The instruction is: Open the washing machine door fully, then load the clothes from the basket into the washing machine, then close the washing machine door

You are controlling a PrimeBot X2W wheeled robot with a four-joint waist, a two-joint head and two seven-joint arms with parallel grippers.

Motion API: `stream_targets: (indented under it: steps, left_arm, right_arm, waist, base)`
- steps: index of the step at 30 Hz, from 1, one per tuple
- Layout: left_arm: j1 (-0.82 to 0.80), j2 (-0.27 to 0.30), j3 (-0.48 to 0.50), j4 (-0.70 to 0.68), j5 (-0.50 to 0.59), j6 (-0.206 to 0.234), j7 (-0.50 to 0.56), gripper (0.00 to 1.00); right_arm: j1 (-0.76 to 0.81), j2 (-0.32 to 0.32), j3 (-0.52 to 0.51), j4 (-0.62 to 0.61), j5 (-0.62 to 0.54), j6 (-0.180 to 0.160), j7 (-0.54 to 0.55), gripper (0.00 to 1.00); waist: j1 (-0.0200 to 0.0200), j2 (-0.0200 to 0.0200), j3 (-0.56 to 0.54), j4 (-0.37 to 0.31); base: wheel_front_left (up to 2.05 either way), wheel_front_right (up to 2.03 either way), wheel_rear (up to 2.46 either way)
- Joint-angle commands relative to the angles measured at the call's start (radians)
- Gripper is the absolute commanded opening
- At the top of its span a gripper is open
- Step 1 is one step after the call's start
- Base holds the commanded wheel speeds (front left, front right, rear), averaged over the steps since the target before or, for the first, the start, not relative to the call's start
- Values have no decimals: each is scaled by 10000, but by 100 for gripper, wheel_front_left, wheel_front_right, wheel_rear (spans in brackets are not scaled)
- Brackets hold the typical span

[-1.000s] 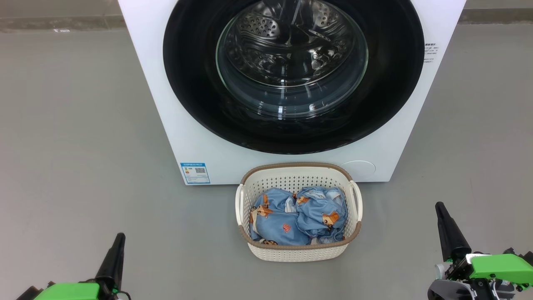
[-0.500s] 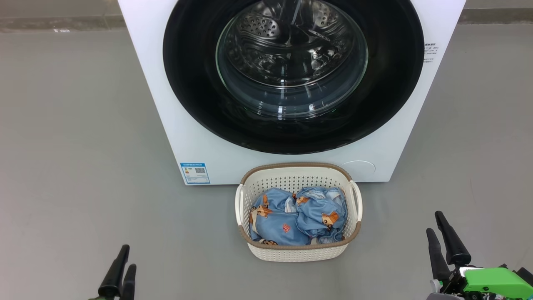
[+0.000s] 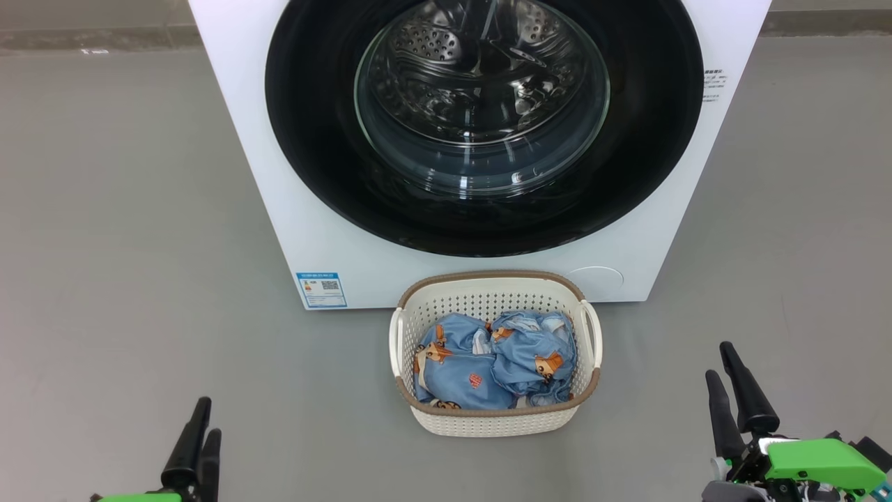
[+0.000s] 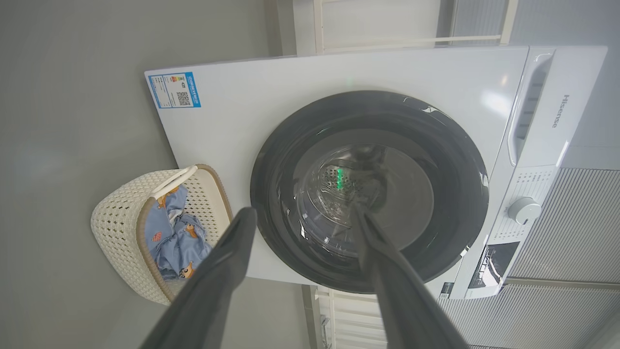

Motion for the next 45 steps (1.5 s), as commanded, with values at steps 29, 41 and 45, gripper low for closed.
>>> stream_targets:
  steps: [29, 41, 45]
  left_arm:
    - [-580, 572, -427, -1107, 2614, -17, -955, 100]
    - [-602, 710, -625, -1063, 4922, -21, -1307, 100]
    - [-599, 699, -566, -1040, 5758, -23, -1425, 100]
  right_arm:
    - [-810, -149, 824, -861, -2502, 6, -883, 100]
    - [-900, -320, 1209, -847, -4455, 8, -1216, 100]
    - [-950, -433, 1381, -762, -5260, 8, -1328, 100]
  waist:
    - [-1, -1, -29, -47]
    - [-1, -1, -88, -93]
    - [-1, -1, -106, -113]
  base:
    - [0, 0, 0]
    - [0, 0, 0]
    - [0, 0, 0]
